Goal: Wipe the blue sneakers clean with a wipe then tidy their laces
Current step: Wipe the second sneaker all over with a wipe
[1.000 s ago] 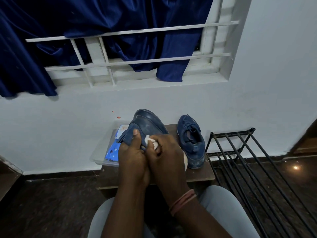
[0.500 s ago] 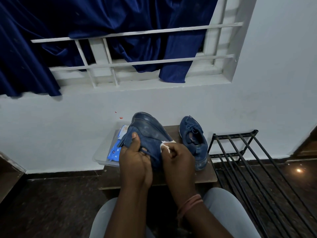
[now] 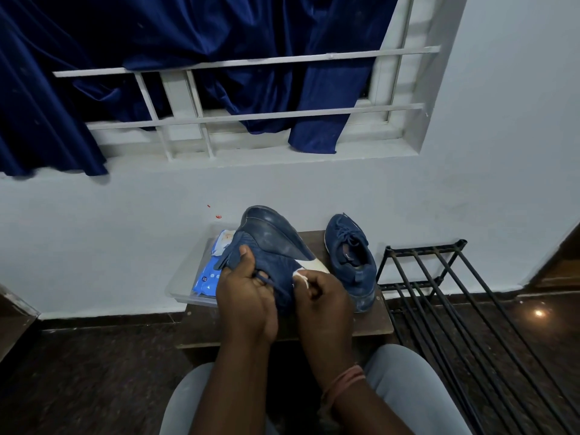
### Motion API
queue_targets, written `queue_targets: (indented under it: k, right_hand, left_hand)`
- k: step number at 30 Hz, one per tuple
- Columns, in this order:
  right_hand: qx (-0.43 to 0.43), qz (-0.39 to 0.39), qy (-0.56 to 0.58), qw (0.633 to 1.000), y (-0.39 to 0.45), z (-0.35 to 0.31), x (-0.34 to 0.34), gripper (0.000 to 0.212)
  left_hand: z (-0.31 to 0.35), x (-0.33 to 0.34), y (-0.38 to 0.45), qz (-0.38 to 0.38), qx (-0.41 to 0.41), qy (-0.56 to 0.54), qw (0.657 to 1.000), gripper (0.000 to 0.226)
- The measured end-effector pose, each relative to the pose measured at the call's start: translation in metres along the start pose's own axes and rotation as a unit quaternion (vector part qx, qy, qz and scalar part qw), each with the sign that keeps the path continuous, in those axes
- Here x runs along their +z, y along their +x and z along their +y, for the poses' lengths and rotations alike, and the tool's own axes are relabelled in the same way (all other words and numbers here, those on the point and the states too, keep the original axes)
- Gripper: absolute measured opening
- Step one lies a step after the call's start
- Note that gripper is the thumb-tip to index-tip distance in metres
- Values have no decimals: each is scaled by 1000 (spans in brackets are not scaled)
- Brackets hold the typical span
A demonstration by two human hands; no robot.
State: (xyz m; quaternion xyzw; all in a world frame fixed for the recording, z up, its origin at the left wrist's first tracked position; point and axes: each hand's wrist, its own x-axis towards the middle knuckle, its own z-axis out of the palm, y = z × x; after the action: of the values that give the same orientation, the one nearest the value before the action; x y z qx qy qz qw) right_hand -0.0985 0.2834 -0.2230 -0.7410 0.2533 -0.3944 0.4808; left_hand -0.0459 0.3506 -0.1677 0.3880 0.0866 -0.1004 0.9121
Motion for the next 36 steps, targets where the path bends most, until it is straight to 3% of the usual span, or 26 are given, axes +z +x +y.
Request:
queue_targets:
  k: [6,12,15,20,23,28,33,36]
  right_hand:
    - [-109,-13,10,994,-1,-40,6,11]
    - [79,-23,15,997,-9,32,-7,11]
    - [94,-32,40,994,-11,37,-16,10]
    - [43,10,76,996,3,12,-29,17]
    - [-44,-10,59,997,2,-2,-38,14]
    - [-150,-25,4,988,6,-19,-44,14]
    - [-99,21,4,995,11,-8,-44,21]
    - [-117,25,-32,992,12,-7,-40,18]
  left_hand:
    - [1,-1,-2,-10,-22,29,999,37]
    - [2,-5,4,-11,-5,-19,1000,34]
    - [7,-1,2,-42,0,-24,999,24]
    - [18,10,-4,-47,-21,-32,998,44]
    - [15,8,0,-19,-55,-32,998,45]
    - [10,17,-5,-68,-9,20,997,50]
    - [12,22,-8,-112,34,78,990,22]
    - [12,20,-8,-106,26,94,990,27]
